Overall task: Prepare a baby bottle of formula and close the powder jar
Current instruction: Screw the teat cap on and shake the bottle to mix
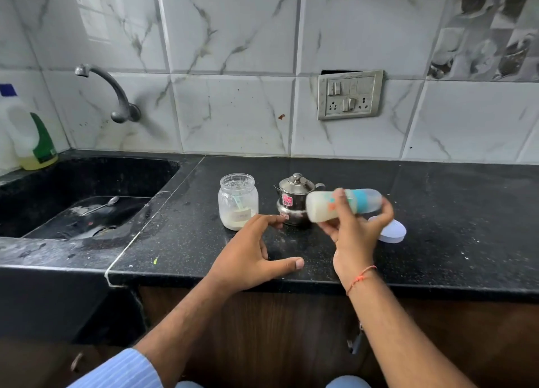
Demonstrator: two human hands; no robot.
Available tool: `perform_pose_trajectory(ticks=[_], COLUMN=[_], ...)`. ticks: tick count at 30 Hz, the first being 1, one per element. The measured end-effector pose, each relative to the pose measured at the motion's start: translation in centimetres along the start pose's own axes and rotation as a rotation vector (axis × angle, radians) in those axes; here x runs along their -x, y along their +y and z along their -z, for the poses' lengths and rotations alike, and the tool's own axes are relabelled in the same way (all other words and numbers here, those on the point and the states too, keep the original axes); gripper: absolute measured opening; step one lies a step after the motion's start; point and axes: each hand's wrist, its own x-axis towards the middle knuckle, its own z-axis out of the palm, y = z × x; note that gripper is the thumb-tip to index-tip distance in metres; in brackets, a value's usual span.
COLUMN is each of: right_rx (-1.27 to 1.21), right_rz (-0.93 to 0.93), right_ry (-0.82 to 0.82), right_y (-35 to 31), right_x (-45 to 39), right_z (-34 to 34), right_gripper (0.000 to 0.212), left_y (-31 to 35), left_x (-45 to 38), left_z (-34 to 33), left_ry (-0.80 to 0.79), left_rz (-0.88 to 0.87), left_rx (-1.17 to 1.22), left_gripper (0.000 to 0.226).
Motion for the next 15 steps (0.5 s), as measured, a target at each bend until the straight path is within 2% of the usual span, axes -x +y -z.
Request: perform_pose_trajectory(ticks=[2, 3, 5, 7, 10, 15], right_rx=[0.197, 0.266, 0.134, -0.030, 0.232, 0.207], right_rz=[-0.011, -0.006, 0.013, -0.047, -0.015, -0.068], right_ry=[-0.207, -0.253, -0.106, 0.023, -0.206, -0.237], right_y=[0.2, 0.4, 0.1, -0.1, 0.9, 0.8], right_x=[0.3, 0.7, 0.8, 0.6, 1.2, 1.6], right_z=[-0.4, -0.3, -0.5, -0.4, -0.8, -1.2], right_gripper=[0.081, 0.081, 0.076, 0.071, 0.077, 0.076], left_y=[0.0, 0.0, -0.1, 0.0, 0.0, 0.2], left_x=[0.0, 0.0, 0.0, 0.0, -0.1, -0.4], left_z=[0.0, 0.0, 0.1, -0.1, -0.1, -0.1], left_ry=[0.007, 0.008, 0.014, 0.012, 0.020, 0.049], left_rz=[-0.006, -0.008, -0.002, 0.009, 0.020, 0.066], left_rx=[0.004, 0.006, 0.002, -0.006, -0.003, -0.029], left_gripper=[0.090, 0.089, 0.089, 0.091, 0.090, 0.057])
